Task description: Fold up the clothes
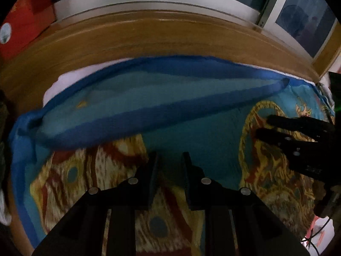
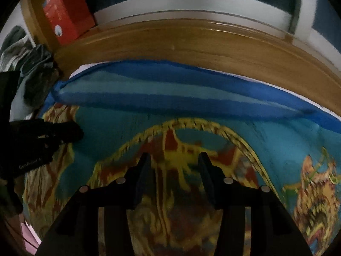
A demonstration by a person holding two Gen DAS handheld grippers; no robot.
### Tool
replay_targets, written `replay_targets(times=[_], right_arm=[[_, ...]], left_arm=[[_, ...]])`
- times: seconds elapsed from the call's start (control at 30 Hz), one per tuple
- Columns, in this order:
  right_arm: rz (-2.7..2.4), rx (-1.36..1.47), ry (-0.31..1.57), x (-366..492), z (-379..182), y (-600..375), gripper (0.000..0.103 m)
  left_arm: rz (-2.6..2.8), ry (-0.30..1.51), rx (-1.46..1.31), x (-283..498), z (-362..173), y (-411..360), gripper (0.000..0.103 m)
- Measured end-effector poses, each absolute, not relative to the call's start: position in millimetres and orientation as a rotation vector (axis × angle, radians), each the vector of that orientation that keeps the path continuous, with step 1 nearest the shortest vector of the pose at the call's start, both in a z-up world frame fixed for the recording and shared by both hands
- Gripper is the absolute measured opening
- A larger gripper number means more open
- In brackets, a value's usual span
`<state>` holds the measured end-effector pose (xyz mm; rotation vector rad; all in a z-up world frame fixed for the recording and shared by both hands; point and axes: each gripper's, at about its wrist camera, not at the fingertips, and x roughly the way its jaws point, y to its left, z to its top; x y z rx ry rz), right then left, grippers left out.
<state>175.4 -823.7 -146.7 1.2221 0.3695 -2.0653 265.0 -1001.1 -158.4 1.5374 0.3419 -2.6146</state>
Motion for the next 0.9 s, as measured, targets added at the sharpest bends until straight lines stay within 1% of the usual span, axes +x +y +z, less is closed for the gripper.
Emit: replay_targets(times=[0.07,0.1,0.23,0.6,0.8,0.9], right_arm=[[-2.07,1.213,0.372,168.9,-148.9,-834.1,0.048],[-2.072,1.208,0.374,165.6,-150.1,-839.3,0.051],[-2.097,1.191,0.384,150.5,-152.4,-859.3,0.051],[-2.174,1.168,0.264,103.8,-153.5,-894.3,0.052],[-2.18,1.114,0.244,117.6,-126.0,-864.8,0.051],[-2.183,1.087,0.234,124.8,-112.0,-849.6,0.051]], left_arm=[[-2.632,0.321,1.526,257.8,-157.4,-1004.8,0.021],[-2.641,0.309,1.519,254.0,-156.8,-1006.6,0.021],[-2.67,0.292,1.485,239.7,-153.0,-1014.5,0.021],[-2.672,0.157,1.346,192.3,-141.8,-1032.2,0.021],[-2.675,0.122,1.292,204.0,-125.0,-1028.1,0.021],[-2.711,0.132,1.312,217.2,-117.9,-1017.3,0.021]])
